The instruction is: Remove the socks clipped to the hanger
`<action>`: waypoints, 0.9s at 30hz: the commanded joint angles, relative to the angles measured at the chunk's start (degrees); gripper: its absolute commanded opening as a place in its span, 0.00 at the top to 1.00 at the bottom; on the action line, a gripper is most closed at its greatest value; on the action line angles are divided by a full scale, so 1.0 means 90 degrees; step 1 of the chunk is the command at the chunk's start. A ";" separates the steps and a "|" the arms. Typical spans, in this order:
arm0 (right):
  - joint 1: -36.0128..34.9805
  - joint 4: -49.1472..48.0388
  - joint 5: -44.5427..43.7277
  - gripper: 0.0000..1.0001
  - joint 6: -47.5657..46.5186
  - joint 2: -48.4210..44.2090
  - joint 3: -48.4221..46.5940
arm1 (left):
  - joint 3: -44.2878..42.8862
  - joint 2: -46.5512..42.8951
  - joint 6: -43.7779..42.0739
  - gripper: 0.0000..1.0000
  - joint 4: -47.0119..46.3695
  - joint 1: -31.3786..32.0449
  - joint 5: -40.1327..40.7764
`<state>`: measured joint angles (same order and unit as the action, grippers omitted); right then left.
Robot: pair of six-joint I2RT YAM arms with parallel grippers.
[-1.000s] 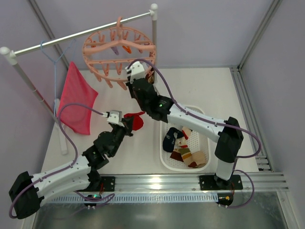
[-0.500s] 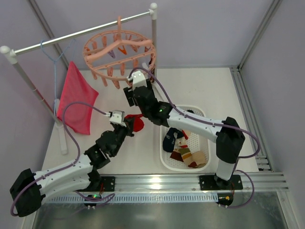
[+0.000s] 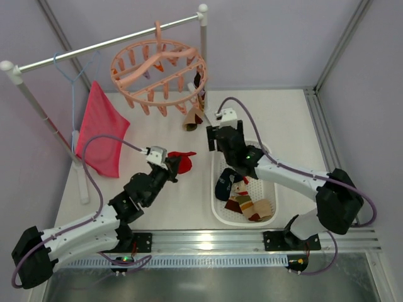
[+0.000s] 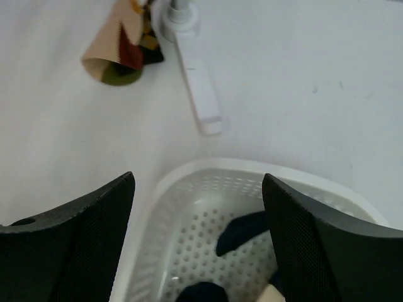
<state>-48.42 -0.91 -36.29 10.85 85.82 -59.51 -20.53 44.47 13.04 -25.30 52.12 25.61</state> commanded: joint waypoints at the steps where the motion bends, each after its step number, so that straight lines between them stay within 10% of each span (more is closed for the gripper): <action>1: 0.0593 -0.0494 0.0622 0.17 0.0571 -0.1142 0.0750 | -0.0423 0.0049 -0.0150 1.00 0.0154 0.0020 -0.1482; 9: 0.2107 -0.0729 0.1443 0.03 0.0718 -0.3293 0.2402 | -0.1388 0.1093 0.0026 1.00 0.0311 0.0155 -0.3127; 27: 0.3476 -0.0075 0.2216 0.00 0.0982 -0.5902 0.3711 | -0.3783 0.4101 -0.0424 1.00 0.0653 0.2276 -0.2933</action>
<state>-17.45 -2.98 -15.22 19.25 34.98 -27.16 -53.19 80.03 9.78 -18.83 72.31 -1.13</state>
